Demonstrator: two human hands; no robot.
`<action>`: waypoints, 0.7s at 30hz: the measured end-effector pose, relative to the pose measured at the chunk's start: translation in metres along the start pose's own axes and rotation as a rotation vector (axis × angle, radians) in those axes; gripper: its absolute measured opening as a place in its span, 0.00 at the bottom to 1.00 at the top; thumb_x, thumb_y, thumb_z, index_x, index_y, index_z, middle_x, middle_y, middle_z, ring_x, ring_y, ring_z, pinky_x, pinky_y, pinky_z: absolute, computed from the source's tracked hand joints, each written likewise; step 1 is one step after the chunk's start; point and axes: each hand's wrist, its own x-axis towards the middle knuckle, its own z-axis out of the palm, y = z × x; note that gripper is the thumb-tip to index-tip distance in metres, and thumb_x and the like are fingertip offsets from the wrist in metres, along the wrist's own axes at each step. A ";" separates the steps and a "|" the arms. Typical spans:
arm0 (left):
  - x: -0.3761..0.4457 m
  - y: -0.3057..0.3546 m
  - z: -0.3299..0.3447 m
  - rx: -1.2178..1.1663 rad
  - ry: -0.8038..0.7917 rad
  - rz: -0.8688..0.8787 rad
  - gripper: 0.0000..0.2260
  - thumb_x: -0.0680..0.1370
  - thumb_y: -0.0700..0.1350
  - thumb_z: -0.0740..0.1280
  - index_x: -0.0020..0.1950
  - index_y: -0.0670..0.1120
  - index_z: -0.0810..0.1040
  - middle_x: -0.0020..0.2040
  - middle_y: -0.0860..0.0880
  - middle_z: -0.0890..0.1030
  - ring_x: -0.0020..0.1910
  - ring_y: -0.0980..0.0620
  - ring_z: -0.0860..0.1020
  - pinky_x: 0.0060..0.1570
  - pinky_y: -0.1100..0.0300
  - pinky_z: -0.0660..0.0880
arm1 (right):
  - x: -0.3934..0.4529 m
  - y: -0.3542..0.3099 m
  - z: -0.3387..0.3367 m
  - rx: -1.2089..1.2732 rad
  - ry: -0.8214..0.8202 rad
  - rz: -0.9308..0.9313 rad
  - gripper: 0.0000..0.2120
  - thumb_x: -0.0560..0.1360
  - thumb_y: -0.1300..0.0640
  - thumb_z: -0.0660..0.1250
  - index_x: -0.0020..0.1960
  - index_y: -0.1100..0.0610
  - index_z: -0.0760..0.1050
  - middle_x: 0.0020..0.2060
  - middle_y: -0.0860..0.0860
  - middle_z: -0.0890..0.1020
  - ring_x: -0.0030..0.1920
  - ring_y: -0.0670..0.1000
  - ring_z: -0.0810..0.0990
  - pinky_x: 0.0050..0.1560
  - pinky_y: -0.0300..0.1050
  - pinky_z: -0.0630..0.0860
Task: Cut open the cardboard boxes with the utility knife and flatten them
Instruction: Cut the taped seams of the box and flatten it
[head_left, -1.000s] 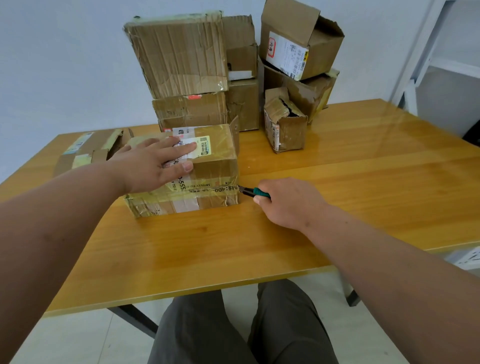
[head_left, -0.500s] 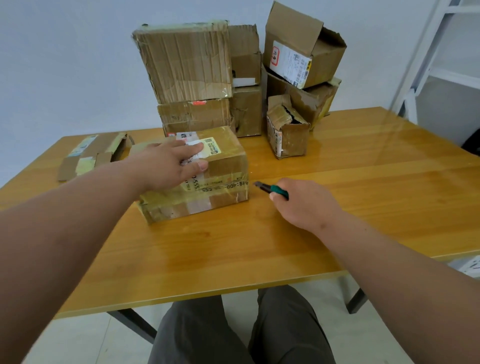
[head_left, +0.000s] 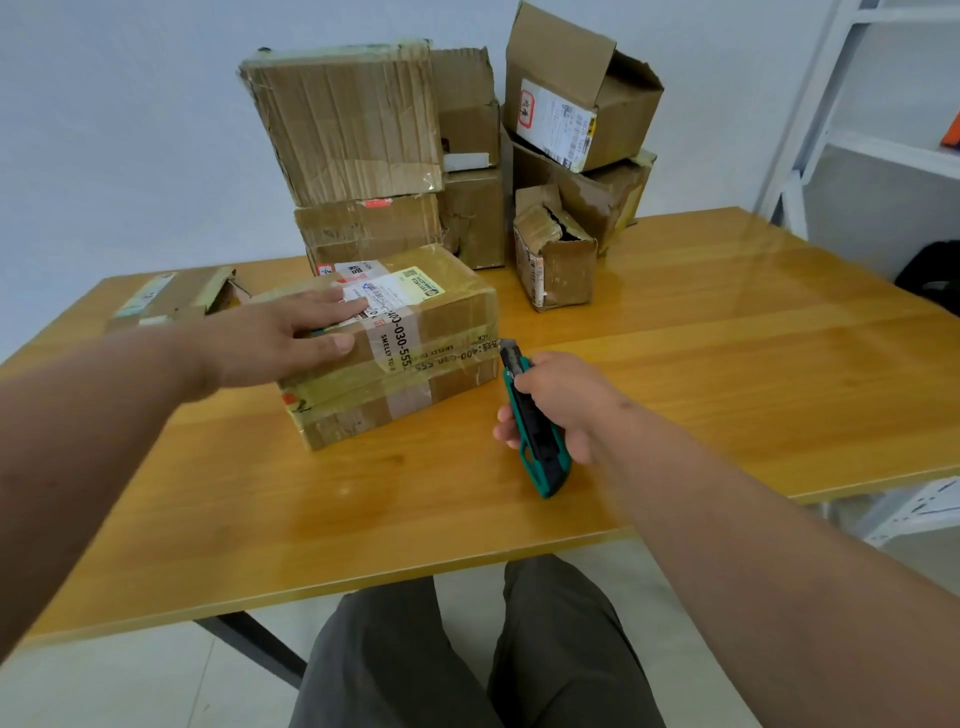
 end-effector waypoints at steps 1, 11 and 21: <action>0.001 -0.003 0.007 -0.004 0.033 0.028 0.27 0.70 0.65 0.62 0.69 0.70 0.65 0.75 0.66 0.56 0.76 0.56 0.53 0.75 0.45 0.55 | 0.001 0.001 0.003 0.007 0.009 -0.001 0.15 0.83 0.63 0.51 0.68 0.58 0.66 0.40 0.60 0.80 0.32 0.56 0.83 0.37 0.49 0.79; 0.007 -0.003 0.015 0.044 0.076 0.043 0.28 0.72 0.66 0.58 0.72 0.68 0.61 0.77 0.63 0.56 0.77 0.57 0.51 0.75 0.42 0.51 | 0.003 0.000 0.019 0.305 0.103 0.020 0.06 0.81 0.62 0.57 0.47 0.60 0.71 0.35 0.58 0.81 0.28 0.52 0.80 0.38 0.50 0.81; 0.006 0.006 0.018 0.074 0.083 0.033 0.31 0.72 0.65 0.56 0.75 0.63 0.61 0.78 0.59 0.54 0.77 0.54 0.50 0.75 0.43 0.52 | -0.001 0.009 0.056 0.404 0.209 -0.094 0.10 0.79 0.66 0.55 0.57 0.56 0.69 0.31 0.56 0.79 0.21 0.49 0.77 0.22 0.40 0.75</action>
